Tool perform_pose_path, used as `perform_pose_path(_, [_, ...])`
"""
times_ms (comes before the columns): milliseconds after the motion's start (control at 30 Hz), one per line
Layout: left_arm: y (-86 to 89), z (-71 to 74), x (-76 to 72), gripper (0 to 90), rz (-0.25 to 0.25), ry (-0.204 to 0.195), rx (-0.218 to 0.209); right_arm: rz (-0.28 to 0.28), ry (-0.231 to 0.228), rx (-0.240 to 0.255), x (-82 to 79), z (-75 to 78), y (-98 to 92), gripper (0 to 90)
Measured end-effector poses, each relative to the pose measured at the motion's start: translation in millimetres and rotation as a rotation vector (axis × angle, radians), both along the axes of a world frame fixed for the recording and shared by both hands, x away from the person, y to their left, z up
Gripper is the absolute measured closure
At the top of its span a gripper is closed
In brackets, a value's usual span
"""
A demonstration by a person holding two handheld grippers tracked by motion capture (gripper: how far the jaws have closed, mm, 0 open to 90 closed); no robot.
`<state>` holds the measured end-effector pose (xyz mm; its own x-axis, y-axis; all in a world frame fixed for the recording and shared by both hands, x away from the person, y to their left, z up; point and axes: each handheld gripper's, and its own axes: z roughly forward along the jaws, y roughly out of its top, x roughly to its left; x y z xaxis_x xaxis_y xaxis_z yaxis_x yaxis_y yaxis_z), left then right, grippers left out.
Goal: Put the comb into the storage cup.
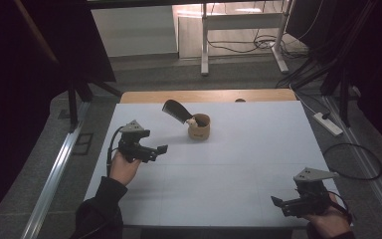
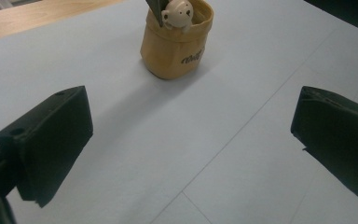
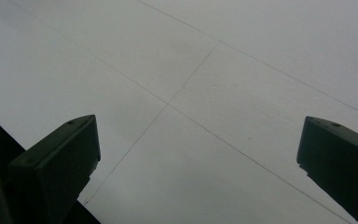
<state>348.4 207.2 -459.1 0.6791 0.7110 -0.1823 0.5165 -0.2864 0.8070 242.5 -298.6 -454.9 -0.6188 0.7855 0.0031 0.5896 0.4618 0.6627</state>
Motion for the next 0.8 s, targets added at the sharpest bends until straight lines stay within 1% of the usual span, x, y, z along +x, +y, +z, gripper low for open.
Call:
perform_pose_path(500, [1.9,-3.4,-23.1,0.0,-0.005,0.014,0.024,0.000,-0.005,0.003,-0.4,0.2,-0.1,0.0])
perform_pose_path(700, [3.6,-3.7,-32.9,0.0,-0.002,0.014,0.038,0.000,-0.006,0.002,-0.5,0.2,0.0,0.0])
perform_pose_path(800, [5.1,-3.7,-37.7,0.0,-0.001,0.015,0.039,0.000,-0.006,0.000,-0.5,0.3,0.1,0.0])
